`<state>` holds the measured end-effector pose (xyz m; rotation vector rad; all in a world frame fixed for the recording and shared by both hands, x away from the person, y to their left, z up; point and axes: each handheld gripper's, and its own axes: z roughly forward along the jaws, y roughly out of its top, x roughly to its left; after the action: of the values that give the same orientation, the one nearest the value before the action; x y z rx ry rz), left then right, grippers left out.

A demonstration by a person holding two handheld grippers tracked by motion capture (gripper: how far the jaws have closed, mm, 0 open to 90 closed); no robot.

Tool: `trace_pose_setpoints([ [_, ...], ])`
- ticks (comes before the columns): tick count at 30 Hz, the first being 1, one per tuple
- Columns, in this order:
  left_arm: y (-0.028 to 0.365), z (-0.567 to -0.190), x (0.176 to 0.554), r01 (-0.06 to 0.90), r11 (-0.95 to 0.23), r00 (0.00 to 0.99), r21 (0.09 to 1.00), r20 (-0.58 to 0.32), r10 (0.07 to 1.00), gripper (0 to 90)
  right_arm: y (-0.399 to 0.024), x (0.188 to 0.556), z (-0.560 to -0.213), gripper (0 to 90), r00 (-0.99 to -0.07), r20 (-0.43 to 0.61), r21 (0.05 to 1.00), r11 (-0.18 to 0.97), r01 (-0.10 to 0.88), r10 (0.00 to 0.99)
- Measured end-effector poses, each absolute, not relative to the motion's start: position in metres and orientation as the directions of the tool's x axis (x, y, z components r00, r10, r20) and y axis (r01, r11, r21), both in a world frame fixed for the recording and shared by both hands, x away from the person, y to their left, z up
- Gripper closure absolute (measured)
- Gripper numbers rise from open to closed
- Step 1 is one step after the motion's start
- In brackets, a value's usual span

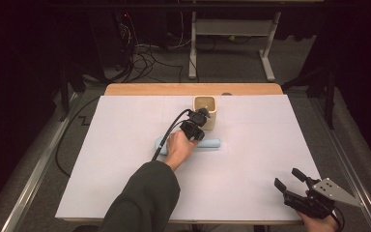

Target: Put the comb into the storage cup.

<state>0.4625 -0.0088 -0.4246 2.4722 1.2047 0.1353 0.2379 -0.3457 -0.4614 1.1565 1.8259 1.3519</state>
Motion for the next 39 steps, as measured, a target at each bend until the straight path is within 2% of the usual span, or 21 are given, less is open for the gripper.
trace_pose_setpoints([
  [39,-0.003,-0.426,0.436,0.709,-0.603,0.681,0.367,-0.131,0.721,89.6,-0.345,0.237,-0.461,25.6,-0.454,0.034,0.947,0.117,0.300,0.890],
])
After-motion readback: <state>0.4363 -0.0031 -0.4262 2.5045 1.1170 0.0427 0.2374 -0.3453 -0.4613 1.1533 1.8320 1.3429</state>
